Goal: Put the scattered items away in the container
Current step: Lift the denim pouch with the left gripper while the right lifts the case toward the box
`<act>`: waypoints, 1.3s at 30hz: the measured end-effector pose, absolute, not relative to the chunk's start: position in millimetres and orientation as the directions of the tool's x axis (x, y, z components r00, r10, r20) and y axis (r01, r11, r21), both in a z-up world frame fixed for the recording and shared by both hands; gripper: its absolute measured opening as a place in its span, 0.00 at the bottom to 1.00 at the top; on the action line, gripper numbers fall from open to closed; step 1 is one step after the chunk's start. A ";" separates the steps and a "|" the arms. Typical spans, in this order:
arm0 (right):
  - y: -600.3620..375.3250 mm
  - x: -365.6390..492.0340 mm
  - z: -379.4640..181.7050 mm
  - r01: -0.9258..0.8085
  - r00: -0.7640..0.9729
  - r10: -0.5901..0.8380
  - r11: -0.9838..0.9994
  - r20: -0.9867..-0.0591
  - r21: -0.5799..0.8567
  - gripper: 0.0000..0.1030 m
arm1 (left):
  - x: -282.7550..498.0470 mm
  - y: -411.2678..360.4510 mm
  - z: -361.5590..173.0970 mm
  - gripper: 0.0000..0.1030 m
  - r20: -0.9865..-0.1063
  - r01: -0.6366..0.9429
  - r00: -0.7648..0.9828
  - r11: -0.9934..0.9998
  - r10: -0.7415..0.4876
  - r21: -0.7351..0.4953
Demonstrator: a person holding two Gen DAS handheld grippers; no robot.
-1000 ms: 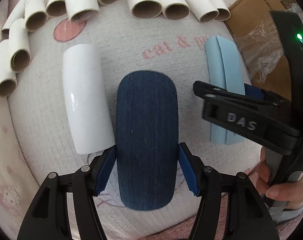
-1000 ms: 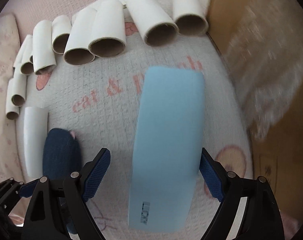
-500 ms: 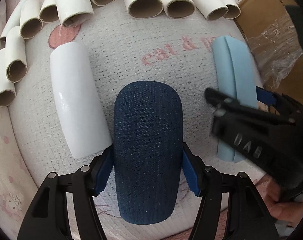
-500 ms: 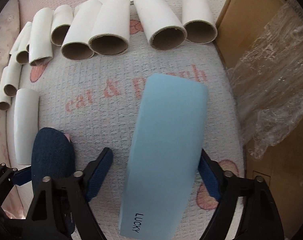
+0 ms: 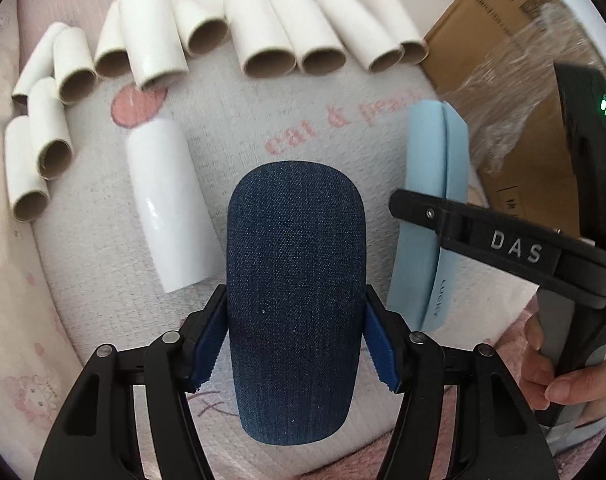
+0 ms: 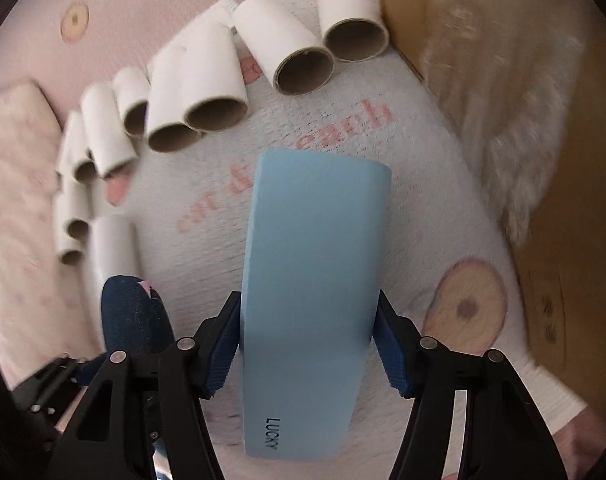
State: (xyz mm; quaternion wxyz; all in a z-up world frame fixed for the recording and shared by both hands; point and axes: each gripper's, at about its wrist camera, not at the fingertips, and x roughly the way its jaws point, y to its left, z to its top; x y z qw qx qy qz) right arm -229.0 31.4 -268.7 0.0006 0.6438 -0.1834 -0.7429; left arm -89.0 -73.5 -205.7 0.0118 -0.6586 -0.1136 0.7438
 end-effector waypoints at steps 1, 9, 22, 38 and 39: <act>31.9 -225.6 -265.2 -0.239 -0.179 -0.225 -0.934 -0.958 0.264 0.58 | -87.3 -74.7 -200.7 0.65 -0.975 0.126 -0.145 -0.974 0.170 -0.188; 31.6 -179.6 -213.3 -0.212 -0.301 -0.190 -0.942 -0.934 0.260 0.57 | -56.0 -70.2 -144.1 0.65 -0.944 0.030 -0.317 -0.994 0.088 -0.103; 32.9 -123.8 -72.4 -0.108 -0.588 -0.149 -0.960 -0.795 0.260 0.57 | -21.2 -42.2 -58.9 0.65 -0.734 -0.102 -0.679 -0.994 0.037 0.044; 63.3 -63.7 24.4 -0.076 -0.801 -0.109 -0.957 -0.588 0.281 0.57 | -18.5 -17.7 22.7 0.65 -0.550 -0.250 -0.801 -0.967 0.235 -0.050; 67.3 -61.9 27.3 -0.082 -0.805 -0.102 -0.956 -0.584 0.281 0.57 | -20.9 -13.8 26.0 0.65 -0.540 -0.261 -0.806 -0.964 0.245 -0.048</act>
